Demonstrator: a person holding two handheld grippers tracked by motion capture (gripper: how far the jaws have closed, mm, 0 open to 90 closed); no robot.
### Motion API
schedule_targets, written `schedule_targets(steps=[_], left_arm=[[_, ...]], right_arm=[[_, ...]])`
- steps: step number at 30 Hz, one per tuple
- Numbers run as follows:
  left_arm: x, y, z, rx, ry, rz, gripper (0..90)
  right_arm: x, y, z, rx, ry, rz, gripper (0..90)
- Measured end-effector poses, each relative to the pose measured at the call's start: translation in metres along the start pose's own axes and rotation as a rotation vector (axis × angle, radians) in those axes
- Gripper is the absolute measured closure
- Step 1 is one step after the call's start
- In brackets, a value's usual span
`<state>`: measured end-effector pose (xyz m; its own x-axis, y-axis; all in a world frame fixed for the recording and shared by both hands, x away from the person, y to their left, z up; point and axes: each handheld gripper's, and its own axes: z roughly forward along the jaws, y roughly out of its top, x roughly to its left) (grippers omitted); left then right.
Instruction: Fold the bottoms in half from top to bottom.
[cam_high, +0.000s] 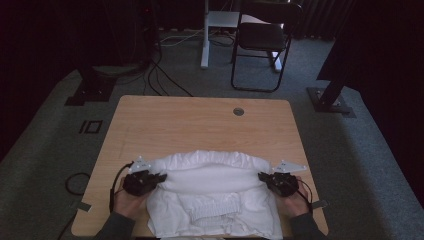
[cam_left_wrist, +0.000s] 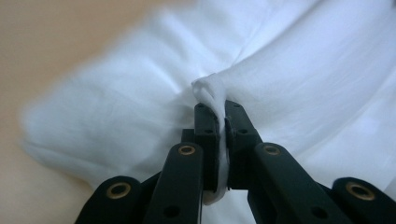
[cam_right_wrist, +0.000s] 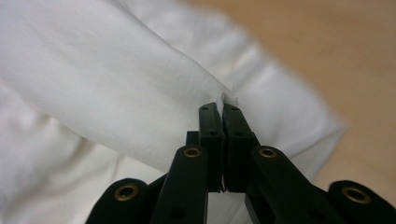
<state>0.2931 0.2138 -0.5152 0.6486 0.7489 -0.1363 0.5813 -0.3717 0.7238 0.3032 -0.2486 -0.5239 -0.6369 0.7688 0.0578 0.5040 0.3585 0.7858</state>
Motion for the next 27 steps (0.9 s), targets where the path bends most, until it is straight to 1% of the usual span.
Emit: schedule_targets(steps=[1, 2, 3, 4, 5, 6, 7, 8, 10, 12, 16, 17, 20, 22, 23, 24, 25, 26, 27], left_arm=[[-0.003, -0.006, 0.009, 0.043, 0.02, 0.014, 86.0], [-0.006, -0.008, 0.016, 0.067, 0.042, 0.031, 85.9], [-0.007, -0.009, 0.021, 0.081, 0.057, 0.046, 85.9], [-0.008, -0.009, 0.029, 0.085, 0.07, 0.043, 85.9], [-0.008, -0.008, 0.032, 0.078, 0.074, 0.04, 85.8], [-0.008, -0.008, 0.032, 0.078, 0.074, 0.04, 85.9], [-0.002, -0.005, 0.037, 0.053, 0.09, 0.02, 85.9], [0.003, -0.005, 0.04, 0.031, 0.089, -0.001, 85.9], [0.013, -0.003, 0.043, -0.003, 0.08, -0.043, 86.0], [0.023, -0.001, 0.048, -0.033, 0.085, -0.078, 86.1], [0.031, 0.009, 0.055, -0.036, 0.124, -0.088, 86.1], [0.034, 0.011, 0.057, -0.037, 0.126, -0.093, 86.1], [0.043, 0.018, 0.063, -0.045, 0.135, -0.112, 86.1], [0.048, 0.023, 0.066, -0.045, 0.142, -0.126, 86.1], [0.05, 0.026, 0.068, -0.044, 0.155, -0.129, 86.0], [0.05, 0.026, 0.068, -0.044, 0.155, -0.129, 86.1], [0.055, 0.034, 0.074, -0.041, 0.171, -0.145, 86.1], [0.058, 0.036, 0.076, -0.045, 0.172, -0.166, 86.0], [0.061, 0.038, 0.078, -0.052, 0.167, -0.186, 86.0]], right_arm=[[0.002, -0.005, 0.004, 0.025, 0.003, 0.0, 88.1], [0.003, -0.01, 0.01, 0.058, 0.005, -0.001, 88.1], [0.004, -0.012, 0.016, 0.081, 0.003, -0.002, 88.0], [0.005, -0.013, 0.02, 0.102, -0.001, -0.004, 88.1], [0.007, -0.013, 0.027, 0.119, -0.017, -0.021, 88.1], [0.007, -0.013, 0.027, 0.119, -0.017, -0.021, 88.1], [0.008, -0.012, 0.029, 0.12, -0.027, -0.024, 88.1], [0.007, -0.005, 0.035, 0.137, -0.049, -0.033, 88.0], [0.005, -0.001, 0.041, 0.136, -0.067, -0.037, 88.0], [0.001, 0.005, 0.047, 0.136, -0.071, -0.02, 87.9], [-0.006, 0.017, 0.061, 0.133, -0.095, -0.011, 87.9], [-0.008, 0.02, 0.064, 0.13, -0.1, -0.006, 87.8], [-0.017, 0.028, 0.074, 0.12, -0.106, 0.022, 87.8], [-0.023, 0.032, 0.08, 0.109, -0.102, 0.051, 87.8], [-0.026, 0.034, 0.083, 0.103, -0.101, 0.066, 87.8], [-0.026, 0.034, 0.083, 0.103, -0.101, 0.066, 87.8], [-0.029, 0.035, 0.085, 0.097, -0.101, 0.082, 87.8], [-0.033, 0.039, 0.09, 0.09, -0.108, 0.099, 87.8], [-0.035, 0.041, 0.092, 0.089, -0.111, 0.106, 87.8]])
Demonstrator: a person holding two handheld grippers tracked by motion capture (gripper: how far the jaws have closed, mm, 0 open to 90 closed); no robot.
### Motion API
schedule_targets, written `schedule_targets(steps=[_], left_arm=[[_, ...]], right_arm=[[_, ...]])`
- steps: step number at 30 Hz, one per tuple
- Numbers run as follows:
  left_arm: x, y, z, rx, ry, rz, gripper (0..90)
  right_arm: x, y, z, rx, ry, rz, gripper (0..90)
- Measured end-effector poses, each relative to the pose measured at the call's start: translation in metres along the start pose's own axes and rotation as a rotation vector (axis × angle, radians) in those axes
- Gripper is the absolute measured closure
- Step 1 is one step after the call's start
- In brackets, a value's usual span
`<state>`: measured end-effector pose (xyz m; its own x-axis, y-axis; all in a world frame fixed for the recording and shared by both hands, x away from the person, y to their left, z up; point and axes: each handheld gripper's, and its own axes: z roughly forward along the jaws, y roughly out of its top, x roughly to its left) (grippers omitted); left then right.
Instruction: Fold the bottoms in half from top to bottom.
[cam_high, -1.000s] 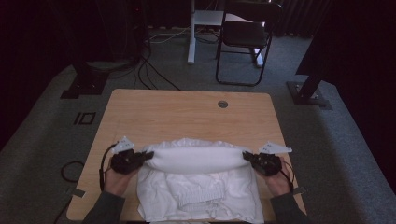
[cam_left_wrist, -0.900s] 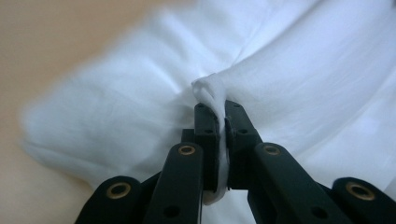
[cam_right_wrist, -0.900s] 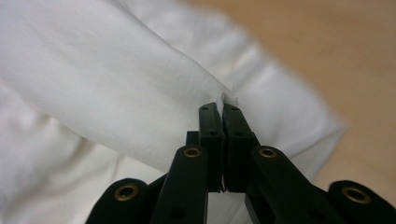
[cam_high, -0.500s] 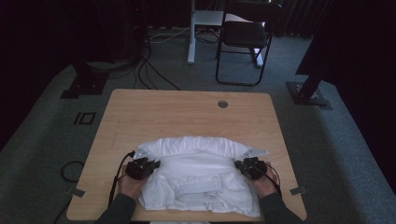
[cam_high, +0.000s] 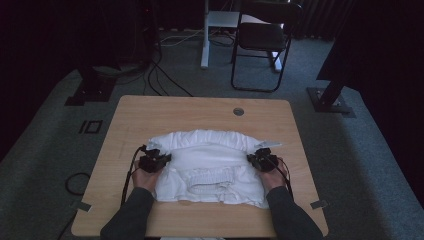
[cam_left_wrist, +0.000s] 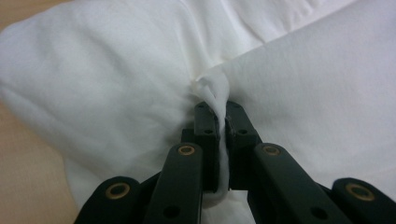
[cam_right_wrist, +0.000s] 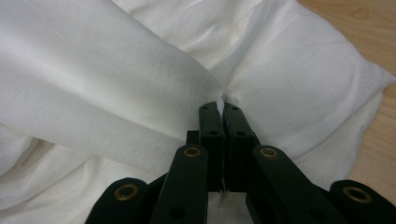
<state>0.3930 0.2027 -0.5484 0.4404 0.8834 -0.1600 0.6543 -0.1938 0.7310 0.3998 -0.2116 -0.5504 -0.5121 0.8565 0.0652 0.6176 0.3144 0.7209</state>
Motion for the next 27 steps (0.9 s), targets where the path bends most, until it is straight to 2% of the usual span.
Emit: schedule_targets(steps=[2, 5, 8, 9, 10, 11, 15, 18, 20, 22, 25, 26, 27], left_arm=[[0.004, 0.004, 0.002, 0.0, -0.011, -0.024, 85.9], [0.008, 0.007, -0.004, -0.045, -0.036, -0.038, 86.1], [0.01, 0.012, -0.024, -0.124, -0.067, -0.065, 86.4], [0.01, 0.012, -0.024, -0.124, -0.067, -0.065, 86.4], [0.011, 0.02, -0.044, -0.211, -0.117, -0.092, 86.4], [0.01, 0.024, -0.052, -0.239, -0.132, -0.094, 86.7], [-0.002, 0.046, -0.094, -0.37, -0.187, -0.054, 87.0], [-0.01, 0.052, -0.118, -0.42, -0.226, -0.015, 87.0], [-0.014, 0.048, -0.125, -0.411, -0.236, 0.005, 87.0], [-0.017, 0.037, -0.128, -0.379, -0.236, 0.023, 86.7], [-0.013, 0.015, -0.123, -0.315, -0.247, -0.011, 84.5], [-0.011, 0.01, -0.12, -0.295, -0.257, -0.023, 80.7], [-0.007, 0.002, -0.117, -0.281, -0.247, -0.046, 74.7]], right_arm=[[-0.002, 0.004, 0.002, 0.004, -0.001, 0.013, 87.7], [-0.005, 0.008, 0.0, 0.007, 0.003, 0.002, 87.7], [-0.009, 0.012, -0.017, -0.056, 0.008, 0.019, 87.8], [-0.009, 0.012, -0.017, -0.056, 0.008, 0.019, 87.8], [-0.011, 0.015, -0.026, -0.089, 0.013, 0.026, 87.8], [-0.015, 0.022, -0.045, -0.155, 0.022, 0.024, 88.0], [-0.015, 0.038, -0.08, -0.268, 0.006, 0.004, 88.2], [-0.018, 0.043, -0.107, -0.37, 0.027, 0.03, 88.3], [-0.018, 0.041, -0.123, -0.408, 0.051, 0.035, 88.3], [-0.014, 0.032, -0.129, -0.397, 0.067, 0.025, 88.3], [-0.004, 0.007, -0.127, -0.344, 0.086, 0.007, 87.8], [0.0, -0.003, -0.124, -0.314, 0.095, -0.006, 87.0], [0.003, -0.011, -0.121, -0.293, 0.105, -0.016, 84.8]])
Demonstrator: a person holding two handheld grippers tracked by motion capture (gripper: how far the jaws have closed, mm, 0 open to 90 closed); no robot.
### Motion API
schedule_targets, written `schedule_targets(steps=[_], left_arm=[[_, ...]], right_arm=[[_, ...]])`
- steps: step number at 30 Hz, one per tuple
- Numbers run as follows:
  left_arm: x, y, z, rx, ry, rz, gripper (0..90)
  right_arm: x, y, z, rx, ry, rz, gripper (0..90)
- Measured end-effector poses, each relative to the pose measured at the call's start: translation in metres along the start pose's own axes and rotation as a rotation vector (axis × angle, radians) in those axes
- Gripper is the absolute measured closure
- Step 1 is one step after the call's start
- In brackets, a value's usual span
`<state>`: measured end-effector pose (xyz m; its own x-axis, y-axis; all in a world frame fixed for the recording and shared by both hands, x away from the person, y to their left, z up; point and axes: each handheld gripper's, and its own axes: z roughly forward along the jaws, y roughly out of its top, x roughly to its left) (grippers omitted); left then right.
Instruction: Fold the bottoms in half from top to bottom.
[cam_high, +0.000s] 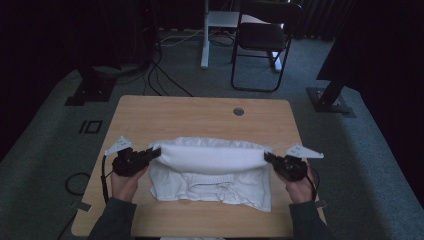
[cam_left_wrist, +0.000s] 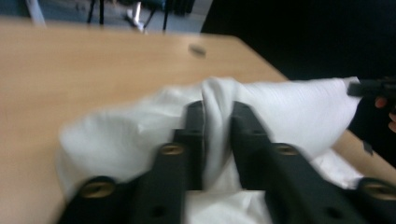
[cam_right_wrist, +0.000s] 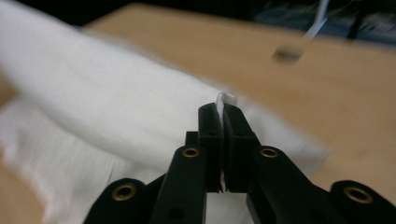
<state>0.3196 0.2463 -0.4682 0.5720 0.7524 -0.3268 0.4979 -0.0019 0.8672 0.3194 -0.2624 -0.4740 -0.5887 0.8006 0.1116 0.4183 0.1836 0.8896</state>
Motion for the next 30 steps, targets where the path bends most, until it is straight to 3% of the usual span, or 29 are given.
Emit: schedule_targets(steps=[2, 4, 6, 8, 11, 12, 13, 14, 16, 18, 21, 24, 27, 30], left_arm=[[0.008, -0.005, -0.001, 0.005, 0.014, -0.034, 69.0], [0.009, -0.003, -0.001, 0.0, 0.02, -0.048, 66.8], [0.002, 0.005, 0.004, 0.002, 0.016, -0.026, 66.4], [-0.011, 0.013, 0.012, 0.007, 0.017, 0.014, 65.7], [-0.031, 0.019, 0.034, 0.04, 0.015, 0.056, 65.6], [-0.031, 0.019, 0.034, 0.04, 0.015, 0.056, 65.7], [-0.045, 0.017, 0.053, 0.077, 0.005, 0.075, 65.7], [-0.051, 0.014, 0.062, 0.093, -0.004, 0.083, 66.0], [-0.062, 0.006, 0.08, 0.142, -0.003, 0.123, 66.7], [-0.067, -0.005, 0.095, 0.197, -0.001, 0.141, 68.1], [-0.067, -0.031, 0.108, 0.279, 0.013, 0.148, 70.6], [-0.062, -0.056, 0.107, 0.309, 0.004, 0.133, 72.3], [-0.059, -0.062, 0.09, 0.267, -0.011, 0.125, 71.3], [-0.056, -0.059, 0.067, 0.201, 0.029, 0.15, 63.6]], right_arm=[[0.005, -0.018, 0.0, 0.066, 0.035, -0.018, 72.1], [0.007, -0.023, -0.004, 0.045, 0.012, -0.018, 54.9], [0.008, -0.018, -0.008, -0.005, -0.016, -0.001, 48.1], [0.012, -0.006, -0.006, -0.046, -0.022, 0.008, 48.1], [0.026, 0.006, 0.013, -0.038, -0.021, -0.018, 52.1], [0.026, 0.006, 0.013, -0.038, -0.021, -0.018, 52.1], [0.032, 0.009, 0.021, -0.028, -0.014, -0.021, 52.7], [0.048, 0.013, 0.041, -0.008, -0.002, -0.034, 53.7], [0.061, 0.014, 0.059, 0.025, -0.007, -0.073, 54.6], [0.07, 0.012, 0.077, 0.066, -0.015, -0.092, 56.2], [0.077, -0.002, 0.096, 0.14, 0.012, -0.087, 59.1], [0.079, -0.025, 0.101, 0.196, 0.019, -0.101, 59.6], [0.077, -0.036, 0.092, 0.207, 0.033, -0.102, 58.6], [0.072, -0.037, 0.074, 0.19, -0.031, -0.113, 58.2]])
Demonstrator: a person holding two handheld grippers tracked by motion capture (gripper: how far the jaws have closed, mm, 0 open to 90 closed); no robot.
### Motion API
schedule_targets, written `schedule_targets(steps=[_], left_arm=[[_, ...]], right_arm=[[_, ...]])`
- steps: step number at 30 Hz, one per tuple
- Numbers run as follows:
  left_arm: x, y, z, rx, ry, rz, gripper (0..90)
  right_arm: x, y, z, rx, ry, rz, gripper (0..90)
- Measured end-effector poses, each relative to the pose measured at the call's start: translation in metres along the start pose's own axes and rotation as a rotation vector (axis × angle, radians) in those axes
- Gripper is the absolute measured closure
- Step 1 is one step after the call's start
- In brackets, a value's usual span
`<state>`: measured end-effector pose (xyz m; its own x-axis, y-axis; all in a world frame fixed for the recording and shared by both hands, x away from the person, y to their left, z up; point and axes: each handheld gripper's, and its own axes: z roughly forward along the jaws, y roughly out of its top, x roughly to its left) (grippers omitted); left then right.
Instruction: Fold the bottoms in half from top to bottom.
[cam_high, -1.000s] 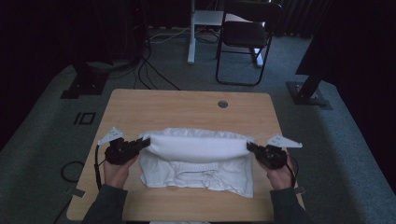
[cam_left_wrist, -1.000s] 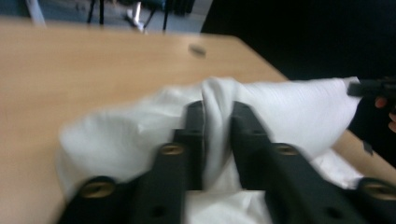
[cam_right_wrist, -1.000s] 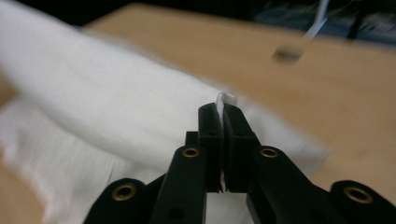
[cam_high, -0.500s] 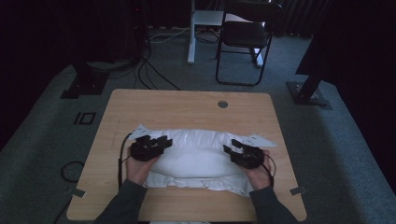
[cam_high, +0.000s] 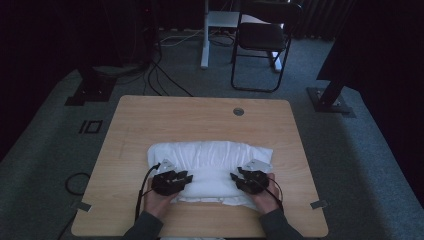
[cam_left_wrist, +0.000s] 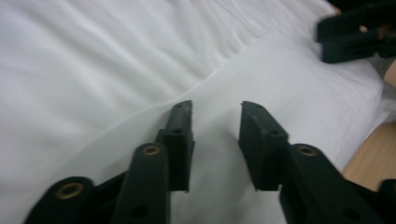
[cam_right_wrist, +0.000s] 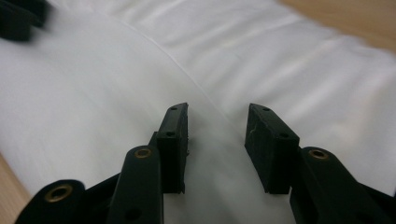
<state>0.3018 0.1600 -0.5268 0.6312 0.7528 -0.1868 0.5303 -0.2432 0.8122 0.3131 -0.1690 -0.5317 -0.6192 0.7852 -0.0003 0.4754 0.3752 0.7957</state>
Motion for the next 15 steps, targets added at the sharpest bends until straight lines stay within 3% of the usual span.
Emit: schedule_targets(steps=[3, 6, 9, 11, 13, 15], left_arm=[[0.012, -0.005, -0.018, -0.034, 0.083, -0.018, 54.2], [0.028, -0.017, -0.019, 0.016, 0.171, -0.054, 49.2], [0.037, -0.031, -0.008, 0.081, 0.183, -0.091, 47.4], [0.036, -0.029, -0.006, 0.083, 0.205, -0.075, 47.1], [0.035, -0.026, -0.008, 0.074, 0.228, -0.067, 40.3], [0.042, -0.023, -0.015, 0.033, 0.239, -0.109, 32.6]], right_arm=[[-0.006, -0.013, -0.013, -0.002, -0.031, 0.011, 57.8], [-0.014, -0.029, -0.01, 0.057, -0.047, 0.016, 57.9], [-0.016, -0.033, -0.004, 0.068, -0.032, 0.025, 57.7], [-0.016, -0.031, -0.001, 0.07, -0.036, 0.014, 57.7], [-0.016, -0.031, 0.0, 0.07, -0.038, 0.01, 57.7], [-0.018, -0.031, 0.0, 0.069, -0.027, 0.015, 57.7]])
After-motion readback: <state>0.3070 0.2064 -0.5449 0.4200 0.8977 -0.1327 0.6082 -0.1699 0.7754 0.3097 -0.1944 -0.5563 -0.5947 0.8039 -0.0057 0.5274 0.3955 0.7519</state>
